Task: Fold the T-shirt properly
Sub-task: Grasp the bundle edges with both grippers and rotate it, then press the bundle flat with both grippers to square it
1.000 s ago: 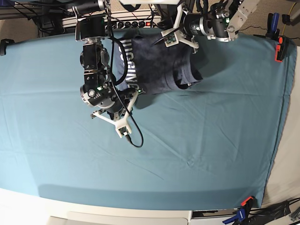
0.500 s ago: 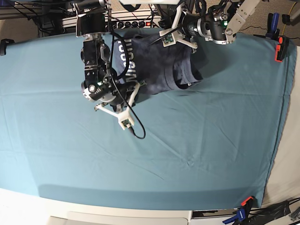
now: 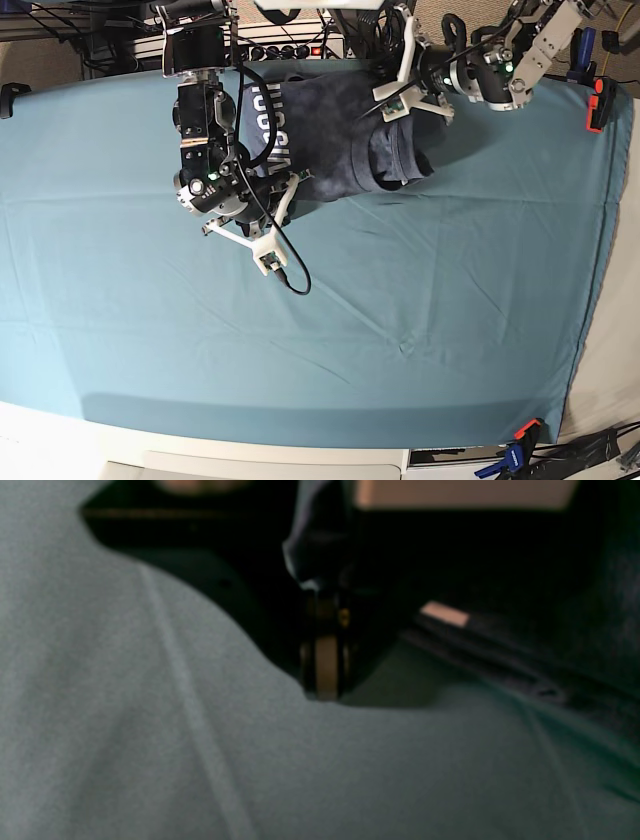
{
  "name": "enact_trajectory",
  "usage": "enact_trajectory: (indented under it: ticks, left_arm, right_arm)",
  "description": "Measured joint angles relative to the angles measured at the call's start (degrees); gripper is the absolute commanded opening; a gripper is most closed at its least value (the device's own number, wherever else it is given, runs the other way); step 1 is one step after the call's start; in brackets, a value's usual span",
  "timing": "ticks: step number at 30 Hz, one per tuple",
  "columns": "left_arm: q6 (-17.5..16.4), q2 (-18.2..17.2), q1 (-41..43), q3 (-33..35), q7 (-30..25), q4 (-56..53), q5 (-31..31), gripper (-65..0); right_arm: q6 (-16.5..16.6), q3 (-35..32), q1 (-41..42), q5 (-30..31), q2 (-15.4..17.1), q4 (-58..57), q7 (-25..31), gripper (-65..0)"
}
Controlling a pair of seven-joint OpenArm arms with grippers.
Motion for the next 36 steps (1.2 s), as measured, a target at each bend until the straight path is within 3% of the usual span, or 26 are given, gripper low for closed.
enact_trajectory:
  ticks: [5, 12, 18, 26, 30, 36]
  left_arm:
    - [1.53, 0.46, 0.00, 0.00, -1.57, 0.00, 0.61, -65.0]
    - [3.02, 4.81, 0.00, -0.02, -4.26, 0.00, 7.41, -65.0]
    - [4.70, 5.05, -1.22, 0.04, -4.85, 0.00, 11.98, -65.0]
    - [6.25, 5.05, -6.78, 0.02, -5.51, -0.55, 14.03, -65.0]
    - [7.52, 5.11, -9.88, 0.13, -7.45, -4.63, 13.84, -65.0]
    - [6.56, 5.31, -15.89, 0.24, -8.98, -12.81, 11.80, -65.0]
  right_arm:
    - [0.00, 0.00, 0.00, 0.00, 0.02, 0.00, -0.02, -65.0]
    - [0.00, 0.00, 0.00, 0.90, 0.17, 0.00, -0.68, -65.0]
    - [0.46, -0.02, -0.83, 2.64, 4.44, 0.46, -0.20, -65.0]
    - [0.39, 0.04, -3.50, 9.55, 9.31, 1.29, 0.31, -65.0]
    - [0.20, 0.35, -4.79, 11.67, 9.77, 1.64, 0.81, -65.0]
    - [2.01, 0.68, -7.63, 20.33, 10.16, 1.86, 0.87, -65.0]
